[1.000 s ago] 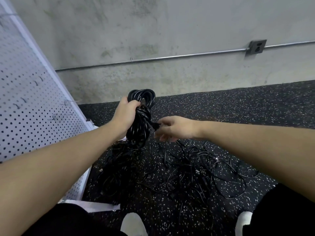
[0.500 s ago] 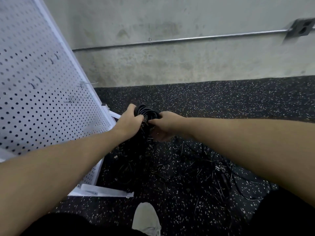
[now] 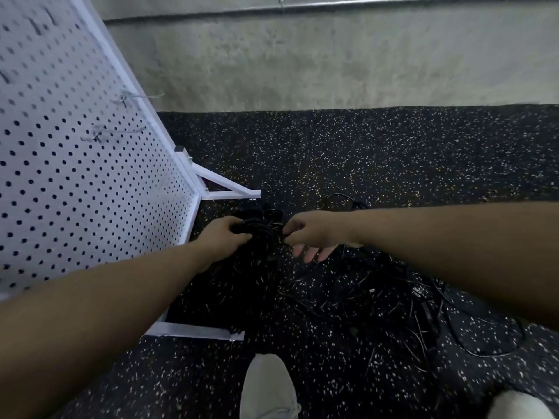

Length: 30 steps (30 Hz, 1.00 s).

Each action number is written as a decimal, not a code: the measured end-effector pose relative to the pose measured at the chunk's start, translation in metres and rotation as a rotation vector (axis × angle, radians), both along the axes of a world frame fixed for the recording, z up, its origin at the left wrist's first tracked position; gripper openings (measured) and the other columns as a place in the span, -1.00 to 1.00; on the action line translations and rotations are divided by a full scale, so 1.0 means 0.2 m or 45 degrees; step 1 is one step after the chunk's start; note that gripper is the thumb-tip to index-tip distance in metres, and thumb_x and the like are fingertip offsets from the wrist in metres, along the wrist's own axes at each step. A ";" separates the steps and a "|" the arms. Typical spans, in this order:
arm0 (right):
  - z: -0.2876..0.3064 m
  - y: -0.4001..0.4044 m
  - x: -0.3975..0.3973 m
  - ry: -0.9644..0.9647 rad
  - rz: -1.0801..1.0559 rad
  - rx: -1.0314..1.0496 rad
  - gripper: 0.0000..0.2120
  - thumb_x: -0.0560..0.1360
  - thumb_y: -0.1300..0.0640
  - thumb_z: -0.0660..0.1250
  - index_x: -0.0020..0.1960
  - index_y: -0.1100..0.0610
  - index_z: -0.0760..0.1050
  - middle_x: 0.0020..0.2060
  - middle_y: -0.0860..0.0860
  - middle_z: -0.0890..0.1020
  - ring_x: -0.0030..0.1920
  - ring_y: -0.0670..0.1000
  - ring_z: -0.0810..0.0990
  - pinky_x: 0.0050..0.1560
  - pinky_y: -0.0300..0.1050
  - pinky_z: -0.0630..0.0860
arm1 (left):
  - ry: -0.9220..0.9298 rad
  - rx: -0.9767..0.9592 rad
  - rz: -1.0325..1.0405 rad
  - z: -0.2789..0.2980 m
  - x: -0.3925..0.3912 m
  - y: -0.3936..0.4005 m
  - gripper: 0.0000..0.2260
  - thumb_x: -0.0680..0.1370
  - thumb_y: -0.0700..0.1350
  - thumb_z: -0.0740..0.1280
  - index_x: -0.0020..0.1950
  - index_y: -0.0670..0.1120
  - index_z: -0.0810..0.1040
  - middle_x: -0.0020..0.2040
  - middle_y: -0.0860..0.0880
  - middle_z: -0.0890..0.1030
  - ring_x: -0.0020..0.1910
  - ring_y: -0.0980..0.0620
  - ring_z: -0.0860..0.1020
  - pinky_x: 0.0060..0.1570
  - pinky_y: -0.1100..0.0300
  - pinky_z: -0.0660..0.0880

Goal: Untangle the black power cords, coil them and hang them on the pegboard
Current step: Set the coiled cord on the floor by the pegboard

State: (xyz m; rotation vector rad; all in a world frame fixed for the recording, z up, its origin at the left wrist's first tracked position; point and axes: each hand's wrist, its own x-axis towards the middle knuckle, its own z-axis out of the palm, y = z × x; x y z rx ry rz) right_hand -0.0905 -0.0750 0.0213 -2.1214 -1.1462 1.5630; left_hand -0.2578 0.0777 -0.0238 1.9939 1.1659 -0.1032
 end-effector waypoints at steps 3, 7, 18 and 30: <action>-0.05 -0.02 0.05 -0.007 0.032 -0.026 -0.60 0.69 -0.01 0.20 0.49 0.05 0.32 0.07 0.04 0.67 -0.01 0.02 0.68 0.02 -0.06 0.65 | 0.054 0.124 -0.012 -0.02 0.01 0.07 -0.77 0.63 -0.11 0.39 0.29 -0.07 0.62 0.17 -0.08 0.65 -0.05 0.01 0.58 -0.02 0.15 0.50; -0.04 -0.05 0.09 -0.078 0.022 -0.038 -0.64 0.69 -0.01 0.20 0.46 0.01 0.35 0.06 0.01 0.67 -0.01 0.00 0.68 0.00 -0.08 0.65 | 0.078 0.162 -0.034 0.00 -0.02 0.09 -0.78 0.63 -0.10 0.36 0.28 -0.05 0.60 0.17 -0.05 0.62 -0.06 0.01 0.59 -0.03 0.14 0.51; 0.11 -0.42 0.19 -0.307 0.067 -0.029 -0.83 0.66 0.06 0.26 0.24 -0.03 0.44 -0.01 -0.03 0.63 -0.08 -0.02 0.62 -0.17 -0.14 0.57 | -0.099 0.345 -0.651 0.18 0.21 -0.35 -0.78 0.63 -0.05 0.36 0.27 -0.02 0.58 0.14 0.04 0.54 0.08 0.08 0.53 0.12 0.22 0.46; -0.15 -0.80 0.47 -0.577 0.320 -0.247 -0.50 0.61 0.06 0.34 0.51 -0.04 0.31 0.41 0.01 0.48 0.28 0.08 0.54 0.30 -0.04 0.49 | 0.017 0.082 -1.050 -0.01 0.66 -0.76 -0.66 0.63 0.02 0.37 0.39 0.01 0.49 0.23 0.06 0.58 0.03 0.14 0.56 -0.02 0.34 0.44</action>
